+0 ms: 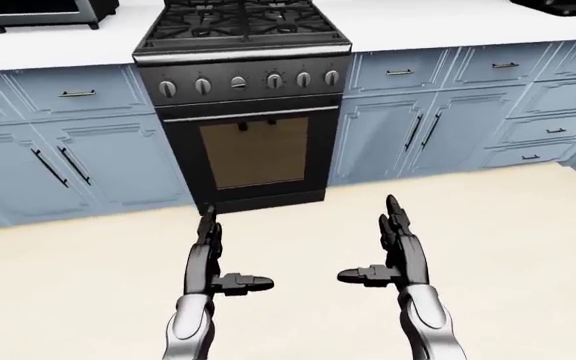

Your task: Navigate to the stove.

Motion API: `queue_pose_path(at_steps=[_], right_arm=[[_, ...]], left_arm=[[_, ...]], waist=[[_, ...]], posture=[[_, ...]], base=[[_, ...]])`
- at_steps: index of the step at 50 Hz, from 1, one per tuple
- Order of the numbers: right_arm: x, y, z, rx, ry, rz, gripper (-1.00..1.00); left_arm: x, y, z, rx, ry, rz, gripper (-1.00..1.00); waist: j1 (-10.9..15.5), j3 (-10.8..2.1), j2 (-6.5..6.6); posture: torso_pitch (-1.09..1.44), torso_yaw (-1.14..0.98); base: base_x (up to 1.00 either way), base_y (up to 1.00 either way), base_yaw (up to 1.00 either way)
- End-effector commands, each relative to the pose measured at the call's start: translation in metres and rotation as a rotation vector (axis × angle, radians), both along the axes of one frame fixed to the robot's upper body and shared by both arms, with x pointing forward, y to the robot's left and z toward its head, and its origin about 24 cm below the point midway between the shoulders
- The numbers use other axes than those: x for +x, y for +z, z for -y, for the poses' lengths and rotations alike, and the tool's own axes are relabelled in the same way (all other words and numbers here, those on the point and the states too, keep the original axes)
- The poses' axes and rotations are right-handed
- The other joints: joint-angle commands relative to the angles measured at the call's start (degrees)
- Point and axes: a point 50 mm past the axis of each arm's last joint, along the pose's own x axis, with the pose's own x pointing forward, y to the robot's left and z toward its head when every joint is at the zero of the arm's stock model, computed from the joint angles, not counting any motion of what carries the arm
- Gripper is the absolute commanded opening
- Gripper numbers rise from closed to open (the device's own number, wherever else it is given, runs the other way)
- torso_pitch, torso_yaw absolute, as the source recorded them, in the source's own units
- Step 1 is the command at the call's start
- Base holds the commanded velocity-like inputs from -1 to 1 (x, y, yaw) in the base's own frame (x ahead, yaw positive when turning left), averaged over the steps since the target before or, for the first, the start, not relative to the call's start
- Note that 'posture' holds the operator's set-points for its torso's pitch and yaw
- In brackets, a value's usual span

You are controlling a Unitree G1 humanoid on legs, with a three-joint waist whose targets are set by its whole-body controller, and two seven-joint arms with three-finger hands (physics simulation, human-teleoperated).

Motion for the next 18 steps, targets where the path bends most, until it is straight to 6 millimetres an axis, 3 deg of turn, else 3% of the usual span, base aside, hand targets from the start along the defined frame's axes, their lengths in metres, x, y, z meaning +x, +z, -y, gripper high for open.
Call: queue_pose_path(at_steps=[1, 8, 9, 10, 12, 13, 16, 17, 18], right_arm=[[0.0049, 0.0176, -0.0015, -0.01, 0.008, 0.095, 1.0], [0.0044, 0.0178, -0.0019, -0.016, 0.009, 0.096, 1.0], [0.0046, 0.0175, -0.0019, -0.016, 0.009, 0.095, 1.0], [0.0046, 0.0175, -0.0019, -0.016, 0.009, 0.095, 1.0], [0.0044, 0.0178, -0.002, -0.015, 0.009, 0.095, 1.0], [0.0043, 0.0184, -0.002, -0.015, 0.009, 0.095, 1.0], [0.0045, 0.0182, -0.0019, -0.014, 0.007, 0.094, 1.0], [0.0045, 0.0183, -0.0019, -0.014, 0.007, 0.094, 1.0], [0.0043, 0.0185, -0.002, -0.014, 0.007, 0.094, 1.0]], left_arm=[[0.0059, 0.0212, 0.0009, 0.004, -0.007, 0.112, 1.0], [0.0059, 0.0212, 0.0009, 0.004, -0.007, 0.112, 1.0], [0.0059, 0.0212, 0.0009, 0.004, -0.007, 0.112, 1.0], [0.0059, 0.0212, 0.0009, 0.004, -0.007, 0.112, 1.0], [0.0059, 0.0212, 0.0009, 0.004, -0.007, 0.112, 1.0], [0.0059, 0.0212, 0.0009, 0.004, -0.007, 0.112, 1.0], [0.0059, 0.0212, 0.0009, 0.004, -0.007, 0.112, 1.0], [0.0059, 0.0212, 0.0009, 0.004, -0.007, 0.112, 1.0], [0.0059, 0.0212, 0.0009, 0.004, -0.007, 0.112, 1.0]], waist=[[0.04, -1.27, 0.18], [0.15, -1.51, 0.15], [0.12, -2.29, 0.4], [0.27, -0.52, 0.24], [0.17, -2.14, 0.41], [0.31, -0.39, 0.34], [0.21, -1.87, 0.4], [0.31, -0.14, 0.38], [0.21, -0.7, 0.26]], posture=[[0.0, 0.0], [0.0, 0.0], [0.0, 0.0], [0.0, 0.0], [0.0, 0.0], [0.0, 0.0], [0.0, 0.0], [0.0, 0.0], [0.0, 0.0]], base=[[0.0, 0.0, 0.0], [0.0, 0.0, 0.01], [0.0, 0.0, 0.05], [0.0, 0.0, 0.05], [0.0, 0.0, 0.05], [0.0, 0.0, 0.05], [0.0, 0.0, 0.05], [0.0, 0.0, 0.05], [0.0, 0.0, 0.05]])
